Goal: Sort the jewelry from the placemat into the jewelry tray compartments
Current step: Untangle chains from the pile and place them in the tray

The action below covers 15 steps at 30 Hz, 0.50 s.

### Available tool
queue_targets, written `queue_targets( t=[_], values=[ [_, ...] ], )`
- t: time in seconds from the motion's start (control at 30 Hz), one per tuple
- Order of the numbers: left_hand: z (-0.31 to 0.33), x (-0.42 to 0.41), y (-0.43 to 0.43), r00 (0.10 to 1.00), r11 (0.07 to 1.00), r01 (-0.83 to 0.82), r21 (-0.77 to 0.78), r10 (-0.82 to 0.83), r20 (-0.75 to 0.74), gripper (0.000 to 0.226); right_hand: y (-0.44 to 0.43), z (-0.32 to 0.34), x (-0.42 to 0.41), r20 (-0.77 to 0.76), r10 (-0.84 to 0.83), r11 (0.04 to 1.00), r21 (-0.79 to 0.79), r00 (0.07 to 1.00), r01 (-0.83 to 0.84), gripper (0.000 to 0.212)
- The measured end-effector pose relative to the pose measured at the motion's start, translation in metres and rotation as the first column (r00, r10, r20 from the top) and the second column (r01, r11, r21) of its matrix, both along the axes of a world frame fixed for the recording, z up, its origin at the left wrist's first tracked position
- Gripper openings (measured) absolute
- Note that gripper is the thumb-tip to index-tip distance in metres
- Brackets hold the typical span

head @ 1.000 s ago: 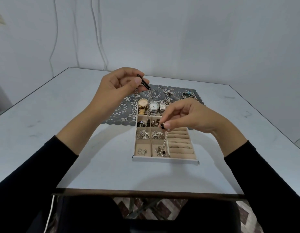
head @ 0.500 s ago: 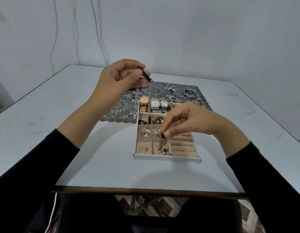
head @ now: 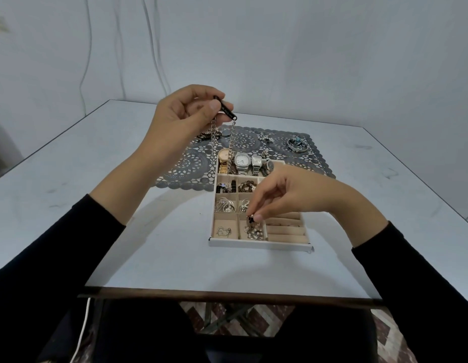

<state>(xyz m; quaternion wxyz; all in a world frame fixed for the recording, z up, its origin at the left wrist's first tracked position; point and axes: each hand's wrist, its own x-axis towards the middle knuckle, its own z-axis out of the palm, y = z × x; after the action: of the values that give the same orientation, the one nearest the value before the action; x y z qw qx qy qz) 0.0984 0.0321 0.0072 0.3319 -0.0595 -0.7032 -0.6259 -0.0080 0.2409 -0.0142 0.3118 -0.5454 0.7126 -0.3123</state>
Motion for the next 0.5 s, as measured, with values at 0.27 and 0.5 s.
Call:
queue_targets(
  t=[0.27, 0.5],
  values=[
    [-0.0005, -0.0012, 0.0001, 1.000, 1.000, -0.001, 0.001, 0.001, 0.008, 0.013, -0.0032, -0.0001, 0.0019, -0.099, 0.024, 0.996, 0.084, 0.995, -0.016, 0.020],
    [-0.0010, -0.0012, -0.0008, 1.000, 1.000, 0.002, 0.008, -0.002, 0.005, 0.012, 0.0023, -0.0028, -0.0064, -0.064, 0.006, 1.000, 0.007, 0.998, -0.005, 0.021]
  ],
)
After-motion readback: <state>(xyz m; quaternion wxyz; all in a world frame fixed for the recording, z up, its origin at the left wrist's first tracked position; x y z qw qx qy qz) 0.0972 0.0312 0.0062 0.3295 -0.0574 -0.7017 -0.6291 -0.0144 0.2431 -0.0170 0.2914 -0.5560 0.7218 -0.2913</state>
